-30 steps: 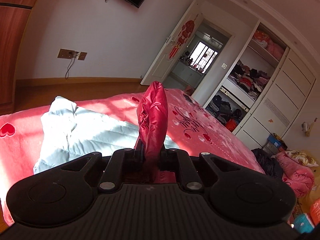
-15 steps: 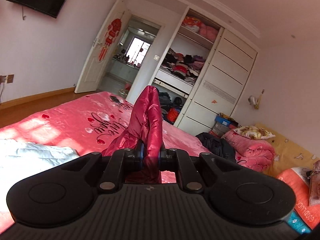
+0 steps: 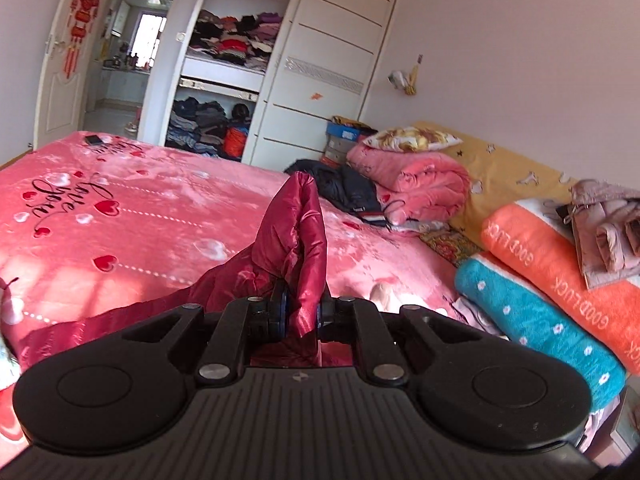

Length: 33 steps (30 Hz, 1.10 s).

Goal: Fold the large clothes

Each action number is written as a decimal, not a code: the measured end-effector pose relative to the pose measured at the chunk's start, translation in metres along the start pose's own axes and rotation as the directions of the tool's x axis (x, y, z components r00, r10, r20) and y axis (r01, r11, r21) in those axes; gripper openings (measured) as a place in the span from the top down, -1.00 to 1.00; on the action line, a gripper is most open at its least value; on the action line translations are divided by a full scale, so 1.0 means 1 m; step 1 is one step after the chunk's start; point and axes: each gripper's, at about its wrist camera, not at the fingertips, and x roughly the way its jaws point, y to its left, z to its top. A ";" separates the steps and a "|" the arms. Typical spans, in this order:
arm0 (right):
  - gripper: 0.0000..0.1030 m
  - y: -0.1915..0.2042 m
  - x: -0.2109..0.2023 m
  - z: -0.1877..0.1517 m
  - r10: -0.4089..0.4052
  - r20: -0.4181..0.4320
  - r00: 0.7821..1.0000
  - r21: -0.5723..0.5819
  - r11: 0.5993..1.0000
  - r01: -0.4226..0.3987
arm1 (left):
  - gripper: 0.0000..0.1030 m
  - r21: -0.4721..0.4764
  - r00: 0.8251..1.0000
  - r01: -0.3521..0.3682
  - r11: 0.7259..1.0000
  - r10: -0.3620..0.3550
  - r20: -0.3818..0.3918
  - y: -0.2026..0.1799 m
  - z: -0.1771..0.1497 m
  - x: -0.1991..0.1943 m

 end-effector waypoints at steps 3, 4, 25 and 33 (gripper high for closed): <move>-0.57 0.000 0.000 0.004 0.014 0.003 1.000 0.000 1.000 -0.014 | 0.78 0.038 0.997 0.019 0.999 -0.016 -0.073 -0.016 -0.027 0.042; -0.58 0.002 0.000 0.005 0.020 0.002 1.000 -0.009 1.000 -0.020 | 0.78 0.046 0.995 0.025 0.999 -0.020 -0.095 -0.022 -0.036 0.055; -0.60 0.014 0.030 -0.001 0.091 -0.089 0.992 -0.040 0.995 -0.095 | -0.04 0.001 0.959 0.069 0.998 -0.066 -0.274 -0.035 -0.152 0.108; -0.60 0.034 0.035 -0.008 0.137 -0.115 0.984 -0.112 0.982 -0.150 | -0.48 0.034 0.978 0.015 0.999 -0.007 -0.209 0.002 -0.139 0.029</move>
